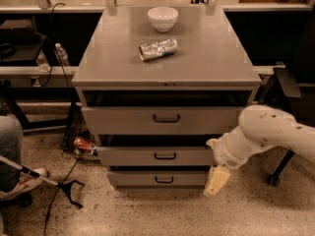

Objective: Open middle drawer

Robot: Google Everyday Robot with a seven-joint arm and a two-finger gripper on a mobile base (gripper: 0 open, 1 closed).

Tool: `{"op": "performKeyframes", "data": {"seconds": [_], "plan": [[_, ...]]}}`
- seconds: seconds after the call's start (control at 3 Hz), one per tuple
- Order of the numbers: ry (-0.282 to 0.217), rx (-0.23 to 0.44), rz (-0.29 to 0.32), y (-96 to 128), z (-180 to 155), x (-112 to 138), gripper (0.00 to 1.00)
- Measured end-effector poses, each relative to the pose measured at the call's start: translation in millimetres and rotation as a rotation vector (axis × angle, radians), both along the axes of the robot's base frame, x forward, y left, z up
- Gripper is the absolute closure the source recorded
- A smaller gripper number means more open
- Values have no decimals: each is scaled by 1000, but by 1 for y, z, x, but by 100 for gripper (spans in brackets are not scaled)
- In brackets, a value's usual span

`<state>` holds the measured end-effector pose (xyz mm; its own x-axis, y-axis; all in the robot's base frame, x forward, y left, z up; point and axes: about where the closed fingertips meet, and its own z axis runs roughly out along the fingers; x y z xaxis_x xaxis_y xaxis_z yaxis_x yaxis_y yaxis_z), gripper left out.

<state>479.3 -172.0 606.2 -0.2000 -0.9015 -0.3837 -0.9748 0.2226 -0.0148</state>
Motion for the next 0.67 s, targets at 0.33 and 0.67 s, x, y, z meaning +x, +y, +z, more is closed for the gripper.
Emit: {"op": "performKeyframes", "data": {"seconds": [0.33, 0.67], "plan": [[14, 76, -3, 14, -52, 23, 0], [13, 76, -3, 14, -51, 23, 0]]}}
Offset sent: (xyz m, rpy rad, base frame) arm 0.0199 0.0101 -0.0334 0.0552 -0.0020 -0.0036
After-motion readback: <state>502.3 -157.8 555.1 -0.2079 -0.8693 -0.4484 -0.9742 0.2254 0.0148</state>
